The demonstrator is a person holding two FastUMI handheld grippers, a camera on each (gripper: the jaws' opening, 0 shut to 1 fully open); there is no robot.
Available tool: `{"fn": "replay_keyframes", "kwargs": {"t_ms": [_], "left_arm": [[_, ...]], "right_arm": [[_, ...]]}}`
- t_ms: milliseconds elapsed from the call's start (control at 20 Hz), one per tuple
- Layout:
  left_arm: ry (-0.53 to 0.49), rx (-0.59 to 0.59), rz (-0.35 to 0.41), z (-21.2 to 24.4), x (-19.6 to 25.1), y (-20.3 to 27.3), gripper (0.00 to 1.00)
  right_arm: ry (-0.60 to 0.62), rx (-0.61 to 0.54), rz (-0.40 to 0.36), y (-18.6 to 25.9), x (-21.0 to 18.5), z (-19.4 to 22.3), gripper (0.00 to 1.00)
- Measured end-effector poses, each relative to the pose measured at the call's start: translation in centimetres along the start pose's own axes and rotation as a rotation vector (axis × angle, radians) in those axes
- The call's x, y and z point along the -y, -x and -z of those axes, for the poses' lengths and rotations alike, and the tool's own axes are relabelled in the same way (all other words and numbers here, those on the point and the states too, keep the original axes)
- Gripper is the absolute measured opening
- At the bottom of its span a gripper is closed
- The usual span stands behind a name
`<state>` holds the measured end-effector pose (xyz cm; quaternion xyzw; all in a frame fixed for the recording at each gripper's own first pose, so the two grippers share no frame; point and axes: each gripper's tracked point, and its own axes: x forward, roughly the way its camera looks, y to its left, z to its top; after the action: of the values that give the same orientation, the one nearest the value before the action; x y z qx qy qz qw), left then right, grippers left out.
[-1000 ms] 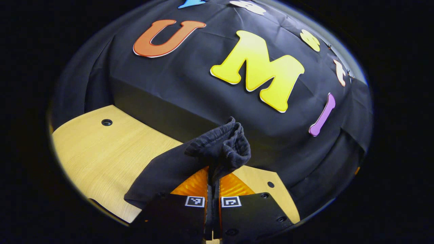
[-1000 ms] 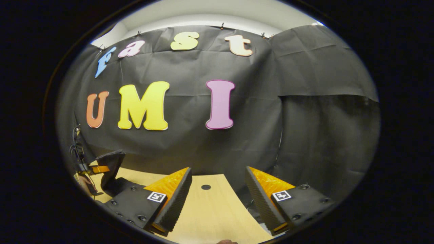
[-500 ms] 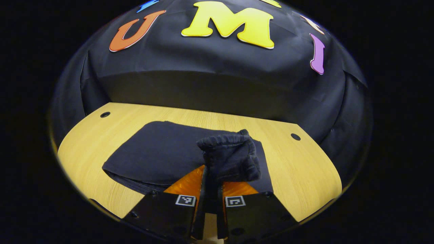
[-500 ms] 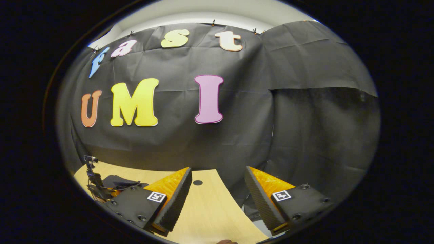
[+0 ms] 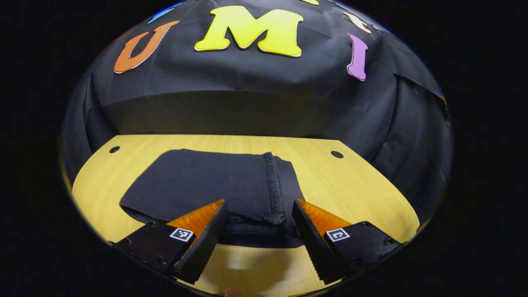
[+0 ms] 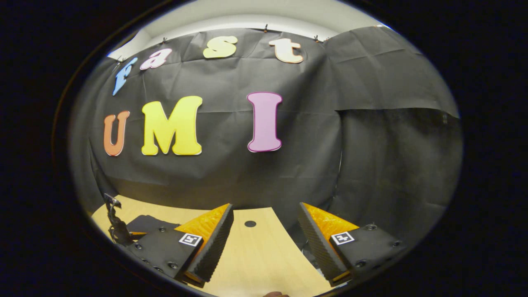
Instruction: Grasp the waist and the cuffs of the jeans and fold them to make the two legs overlap; first hold the waist and fold one-third of the jeans toward the cuffs, then hold the cuffs and fold the remaining one-third in the same direction to finish folding.
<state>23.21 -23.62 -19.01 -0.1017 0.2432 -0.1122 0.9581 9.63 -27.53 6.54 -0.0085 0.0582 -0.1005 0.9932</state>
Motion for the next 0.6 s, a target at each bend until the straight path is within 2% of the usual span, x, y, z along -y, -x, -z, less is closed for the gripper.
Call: {"fn": "replay_keyframes", "kwargs": {"t_ms": [50,150,200,300,350,400,450,500,600], "left_arm": [[0.000,0.028,-0.003,-1.0,-0.4,0.8,1.00],[0.009,0.067,-0.001,-3.0,-1.1,2.4,1.00],[0.017,0.084,0.000,-4.0,-1.6,3.3,1.00],[0.023,0.133,-0.011,-6.4,-3.1,5.6,1.00],[0.025,0.157,-0.011,-7.6,-3.9,7.0,1.00],[0.027,0.172,-0.010,-8.4,-4.7,8.3,1.00],[0.025,0.190,-0.009,-9.1,-5.5,9.7,1.00],[0.023,0.199,-0.013,-9.9,-6.5,11.1,0.99],[0.018,0.213,-0.017,-10.6,-8.3,14.0,1.00]], "right_arm": [[0.000,0.001,-0.005,0.1,-0.6,-0.1,0.97],[-0.018,0.007,-0.019,0.4,-1.9,-0.4,0.93],[-0.029,0.010,-0.030,0.6,-2.7,-0.5,1.00],[-0.039,0.023,-0.052,1.0,-4.7,-0.8,0.97],[-0.042,0.030,-0.066,1.3,-5.9,-1.1,1.00],[-0.044,0.038,-0.078,1.6,-7.0,-1.2,0.97],[-0.048,0.045,-0.092,2.0,-8.2,-1.5,0.99],[-0.054,0.053,-0.106,0.8,-8.8,0.1,1.00],[-0.065,0.072,-0.129,2.0,-11.2,-0.6,1.00]]}}
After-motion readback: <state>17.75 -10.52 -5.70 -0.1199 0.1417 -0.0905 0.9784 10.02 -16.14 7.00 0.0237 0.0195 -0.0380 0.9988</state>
